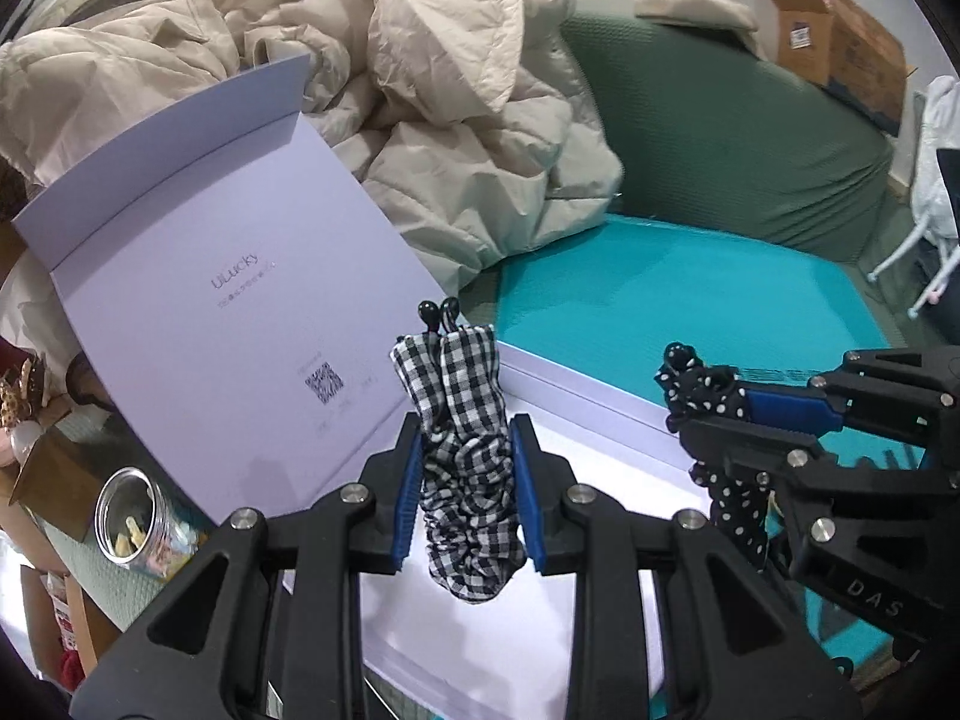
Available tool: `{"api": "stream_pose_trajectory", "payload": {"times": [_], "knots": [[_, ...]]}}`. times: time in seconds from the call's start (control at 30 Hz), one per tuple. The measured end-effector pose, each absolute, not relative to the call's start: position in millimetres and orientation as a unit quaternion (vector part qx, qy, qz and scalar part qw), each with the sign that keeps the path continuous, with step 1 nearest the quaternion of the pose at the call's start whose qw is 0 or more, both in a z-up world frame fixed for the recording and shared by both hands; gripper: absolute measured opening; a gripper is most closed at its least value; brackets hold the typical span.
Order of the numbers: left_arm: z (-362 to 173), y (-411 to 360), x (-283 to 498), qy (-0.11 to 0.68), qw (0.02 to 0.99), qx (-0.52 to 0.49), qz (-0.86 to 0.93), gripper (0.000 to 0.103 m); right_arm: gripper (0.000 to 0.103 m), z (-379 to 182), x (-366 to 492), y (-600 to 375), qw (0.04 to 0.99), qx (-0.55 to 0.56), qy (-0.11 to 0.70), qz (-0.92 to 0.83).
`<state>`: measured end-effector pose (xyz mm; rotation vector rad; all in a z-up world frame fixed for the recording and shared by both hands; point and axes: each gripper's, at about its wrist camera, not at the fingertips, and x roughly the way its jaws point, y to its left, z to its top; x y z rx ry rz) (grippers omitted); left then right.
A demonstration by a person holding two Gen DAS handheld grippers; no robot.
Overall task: Organize objects
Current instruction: 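Lift both scrunchies and carry them over the open lavender box, then lower both scrunchies into the box and open both grippers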
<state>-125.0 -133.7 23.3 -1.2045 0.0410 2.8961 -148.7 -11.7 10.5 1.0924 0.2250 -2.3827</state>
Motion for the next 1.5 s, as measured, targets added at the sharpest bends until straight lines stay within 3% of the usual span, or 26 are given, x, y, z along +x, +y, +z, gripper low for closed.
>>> {"api": "stream_pose_trajectory", "payload": {"times": [0.33, 0.9, 1.5], "knots": [[-6, -149, -177, 0.018, -0.022, -0.405, 0.914, 0.026, 0.017, -13, -199, -30, 0.27, 0.419, 0.131, -0.857], [-44, -155, -210, -0.021, -0.014, -0.463, 0.886, 0.026, 0.017, -49, -228, -25, 0.311, 0.454, 0.068, -0.832], [-63, -147, -214, -0.026, -0.012, -0.49, 0.871, 0.026, 0.017, -63, -222, -27, 0.302, 0.455, 0.065, -0.835]]}}
